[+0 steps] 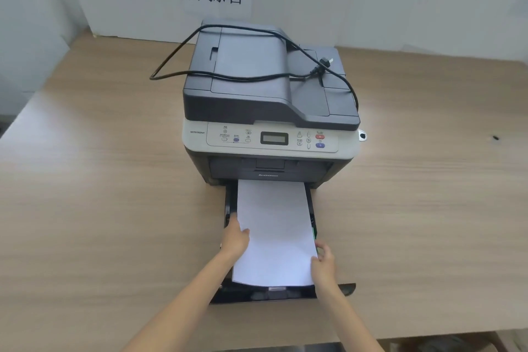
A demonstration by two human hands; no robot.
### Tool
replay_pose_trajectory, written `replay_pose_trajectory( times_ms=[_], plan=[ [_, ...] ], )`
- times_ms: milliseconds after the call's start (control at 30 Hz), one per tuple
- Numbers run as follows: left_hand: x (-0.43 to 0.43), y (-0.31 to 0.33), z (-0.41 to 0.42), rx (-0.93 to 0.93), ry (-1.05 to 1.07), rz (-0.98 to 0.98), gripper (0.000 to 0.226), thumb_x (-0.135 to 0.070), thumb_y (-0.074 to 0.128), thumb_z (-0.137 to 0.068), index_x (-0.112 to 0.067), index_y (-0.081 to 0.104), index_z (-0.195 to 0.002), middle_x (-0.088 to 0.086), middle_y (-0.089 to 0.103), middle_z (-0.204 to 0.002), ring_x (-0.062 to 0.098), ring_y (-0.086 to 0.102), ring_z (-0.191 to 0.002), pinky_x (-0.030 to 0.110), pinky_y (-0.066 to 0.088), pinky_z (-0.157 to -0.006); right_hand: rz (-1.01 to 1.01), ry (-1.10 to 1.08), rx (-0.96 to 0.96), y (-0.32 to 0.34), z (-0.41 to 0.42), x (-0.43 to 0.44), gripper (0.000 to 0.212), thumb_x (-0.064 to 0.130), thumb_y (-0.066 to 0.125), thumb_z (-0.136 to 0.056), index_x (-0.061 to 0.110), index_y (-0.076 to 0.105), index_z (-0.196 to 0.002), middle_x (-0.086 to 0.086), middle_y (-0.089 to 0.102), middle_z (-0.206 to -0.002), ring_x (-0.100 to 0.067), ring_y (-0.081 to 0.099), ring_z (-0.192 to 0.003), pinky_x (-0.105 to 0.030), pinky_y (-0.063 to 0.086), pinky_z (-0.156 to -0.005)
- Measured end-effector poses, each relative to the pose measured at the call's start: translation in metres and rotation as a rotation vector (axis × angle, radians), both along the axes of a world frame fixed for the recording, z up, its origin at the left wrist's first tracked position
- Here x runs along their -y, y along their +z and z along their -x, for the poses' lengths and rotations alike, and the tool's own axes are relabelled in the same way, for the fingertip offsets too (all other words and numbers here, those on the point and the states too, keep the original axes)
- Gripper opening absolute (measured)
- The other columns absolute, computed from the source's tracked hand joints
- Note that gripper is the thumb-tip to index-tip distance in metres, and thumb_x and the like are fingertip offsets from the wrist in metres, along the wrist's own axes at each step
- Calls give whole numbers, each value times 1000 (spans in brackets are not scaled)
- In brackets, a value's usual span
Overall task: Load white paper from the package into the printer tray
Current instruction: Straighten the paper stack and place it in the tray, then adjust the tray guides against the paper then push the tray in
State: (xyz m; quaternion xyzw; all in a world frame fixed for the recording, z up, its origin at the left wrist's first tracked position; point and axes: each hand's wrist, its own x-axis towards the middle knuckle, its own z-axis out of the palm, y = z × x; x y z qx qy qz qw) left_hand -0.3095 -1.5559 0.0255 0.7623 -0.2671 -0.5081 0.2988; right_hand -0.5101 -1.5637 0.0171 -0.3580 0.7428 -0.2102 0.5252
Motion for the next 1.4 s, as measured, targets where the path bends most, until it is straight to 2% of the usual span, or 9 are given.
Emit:
replay_pose_trajectory(
  times_ms=[167,267,367,500,700,900,1033,1233,1400],
  plan=[
    [2,-11,0,81,-28,-33,58,0,41,-98,-8,17,-150,14,38,-151,32,43,-134,38,39,-109,-6,-26,-18,-11,-1,-1,41,-12,32,-91,12,52,-118,-8,58,-113,-42,59,-98,-30,41,-70],
    [-1,-18,-2,56,19,-68,50,-4,44,-98,-3,27,-144,17,46,-143,33,48,-128,41,41,-108,-42,-36,6,-14,2,1,42,-12,33,-90,10,52,-120,-17,63,-100,-29,52,-77,-30,40,-61],
    [-5,-21,-5,26,37,-70,46,-5,48,-97,-3,35,-141,17,51,-139,33,50,-126,40,40,-108,-79,4,15,-16,7,6,44,-12,33,-88,8,50,-123,-7,63,-85,-26,51,-77,-32,40,-62],
    [-11,-23,-1,30,58,-75,48,-4,49,-96,-2,35,-142,17,49,-141,32,47,-129,39,37,-110,-89,60,-21,-15,9,4,43,-10,34,-89,11,48,-124,-24,65,-111,-42,58,-86,-30,38,-62],
    [-21,-23,4,13,104,-41,43,0,49,-95,-1,41,-138,18,53,-137,32,51,-125,36,39,-106,-80,81,-42,-14,14,-7,41,-9,36,-91,12,49,-124,-17,61,-111,-25,53,-78,-23,39,-55],
    [-23,-20,6,-3,142,15,40,1,51,-95,-2,46,-134,16,57,-132,30,54,-120,31,40,-100,-35,58,-64,-9,11,-9,38,-9,34,-94,14,50,-121,-17,53,-134,-23,53,-103,-28,42,-77],
    [-22,-21,15,62,174,8,47,-2,49,-96,-3,37,-142,15,50,-141,31,46,-131,37,34,-111,-10,127,-146,-10,8,-14,40,-8,35,-95,13,47,-127,-16,58,-124,-22,56,-90,-31,44,-75],
    [-21,-24,13,110,108,-33,47,-2,46,-97,-4,35,-143,16,49,-141,31,47,-129,36,38,-107,-14,242,-204,-10,13,-11,40,-7,35,-94,11,43,-129,-9,58,-98,-25,55,-79,-31,40,-66],
    [-33,-26,15,64,102,-46,46,0,49,-96,-3,39,-141,17,53,-137,31,50,-126,34,38,-106,-30,237,-182,-13,22,-19,39,-8,36,-93,9,45,-127,-14,61,-103,-21,51,-69,-29,39,-59]
  ],
)
